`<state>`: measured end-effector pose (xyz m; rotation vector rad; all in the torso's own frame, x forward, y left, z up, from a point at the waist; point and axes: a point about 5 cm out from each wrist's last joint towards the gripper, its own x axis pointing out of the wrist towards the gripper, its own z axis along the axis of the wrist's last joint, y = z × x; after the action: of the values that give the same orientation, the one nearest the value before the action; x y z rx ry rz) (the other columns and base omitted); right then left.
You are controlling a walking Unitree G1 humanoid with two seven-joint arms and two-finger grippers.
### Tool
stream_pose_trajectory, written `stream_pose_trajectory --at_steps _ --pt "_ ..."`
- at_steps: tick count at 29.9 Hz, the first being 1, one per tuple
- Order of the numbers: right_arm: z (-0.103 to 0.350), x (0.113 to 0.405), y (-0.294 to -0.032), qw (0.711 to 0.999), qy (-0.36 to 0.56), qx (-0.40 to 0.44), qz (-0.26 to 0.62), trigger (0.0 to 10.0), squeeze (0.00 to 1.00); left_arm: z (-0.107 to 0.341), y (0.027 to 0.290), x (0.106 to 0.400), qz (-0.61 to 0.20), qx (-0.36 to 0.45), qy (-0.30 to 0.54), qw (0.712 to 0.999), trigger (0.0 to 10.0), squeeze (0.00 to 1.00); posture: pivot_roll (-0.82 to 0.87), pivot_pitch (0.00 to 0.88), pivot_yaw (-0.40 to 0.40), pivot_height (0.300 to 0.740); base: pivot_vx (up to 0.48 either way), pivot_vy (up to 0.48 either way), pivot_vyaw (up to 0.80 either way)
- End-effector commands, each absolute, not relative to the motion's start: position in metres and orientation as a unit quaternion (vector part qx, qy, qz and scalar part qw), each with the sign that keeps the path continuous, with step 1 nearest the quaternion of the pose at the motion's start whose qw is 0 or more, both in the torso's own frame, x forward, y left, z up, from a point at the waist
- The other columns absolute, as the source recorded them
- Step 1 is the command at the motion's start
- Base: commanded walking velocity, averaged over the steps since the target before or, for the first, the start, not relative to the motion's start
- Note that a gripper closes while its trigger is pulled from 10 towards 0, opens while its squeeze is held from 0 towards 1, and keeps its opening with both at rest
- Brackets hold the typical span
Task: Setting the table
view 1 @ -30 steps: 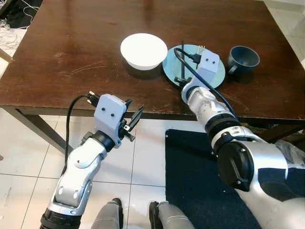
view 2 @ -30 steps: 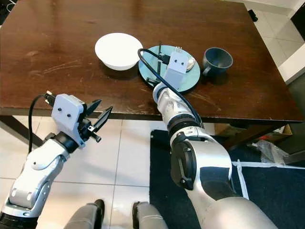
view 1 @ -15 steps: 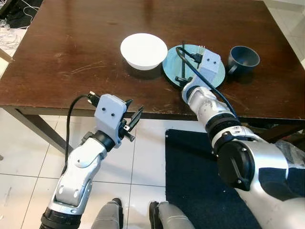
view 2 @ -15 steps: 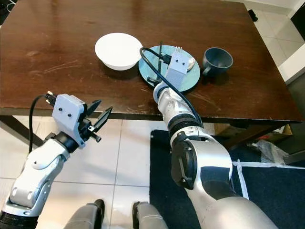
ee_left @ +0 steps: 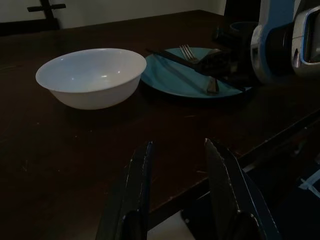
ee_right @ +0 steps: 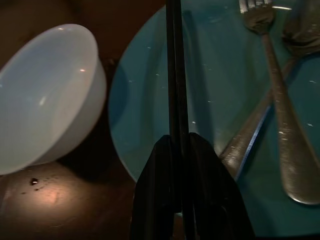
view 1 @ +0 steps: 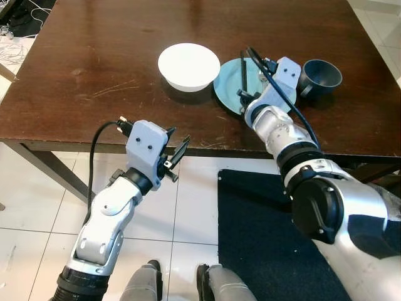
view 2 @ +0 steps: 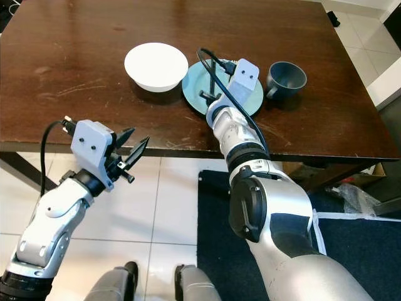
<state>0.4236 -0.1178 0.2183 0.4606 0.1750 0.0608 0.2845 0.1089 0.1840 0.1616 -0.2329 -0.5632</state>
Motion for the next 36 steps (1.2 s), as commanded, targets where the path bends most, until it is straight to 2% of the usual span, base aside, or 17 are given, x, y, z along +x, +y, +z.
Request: stream_pose_trajectory --at_steps 1,14,20,30,32,33,34,35,36 --pt "0.226 0.425 -0.116 0.967 0.073 0.24 0.04 0.0 0.0 0.181 0.106 0.284 -0.285 0.079 -0.11 0.949 10.0 0.0 0.09 0.181 -0.018 0.74 0.0 0.0 0.0" --pt "0.245 0.426 -0.127 0.968 -0.009 0.237 0.088 0.0 0.0 0.18 0.112 0.288 -0.269 0.072 -0.116 0.953 10.0 0.0 0.08 0.152 -0.017 0.74 0.0 0.0 0.0" --pt "0.227 0.422 -0.141 0.973 -0.005 0.224 0.063 0.0 0.0 0.178 0.107 0.291 -0.272 0.071 -0.116 0.953 10.0 0.0 0.07 0.136 -0.007 0.74 0.0 0.0 0.0" --pt "0.212 0.408 -0.153 0.981 -0.08 0.164 0.072 0.1 0.0 0.174 0.11 0.292 -0.263 0.071 -0.116 0.955 10.0 0.0 0.06 0.115 -0.007 0.74 0.0 0.0 0.0" --pt "0.205 0.402 -0.157 0.982 -0.091 0.152 0.061 0.2 0.0 0.173 0.111 0.291 -0.26 0.068 -0.115 0.956 10.0 0.0 0.05 0.109 -0.006 0.74 0.0 0.0 0.0" --pt "0.199 0.4 -0.158 0.986 -0.084 0.13 0.061 0.8 0.0 0.172 0.111 0.29 -0.259 0.068 -0.114 0.957 10.0 0.0 0.05 0.109 -0.007 0.74 0.0 0.0 0.0" --pt "0.195 0.399 -0.157 0.988 -0.078 0.114 0.063 0.8 0.0 0.172 0.111 0.29 -0.258 0.067 -0.114 0.957 10.0 0.0 0.05 0.109 -0.007 0.74 0.0 0.0 0.0" --pt "0.19 0.397 -0.157 0.991 -0.07 0.091 0.062 1.5 0.0 0.171 0.111 0.29 -0.258 0.067 -0.114 0.957 10.0 0.0 0.05 0.106 -0.006 0.74 0.0 0.0 0.0" --pt "0.187 0.396 -0.158 0.993 -0.064 0.074 0.062 1.6 0.0 0.171 0.11 0.29 -0.258 0.067 -0.114 0.957 10.0 0.0 0.05 0.105 -0.006 0.74 0.0 0.0 0.0"
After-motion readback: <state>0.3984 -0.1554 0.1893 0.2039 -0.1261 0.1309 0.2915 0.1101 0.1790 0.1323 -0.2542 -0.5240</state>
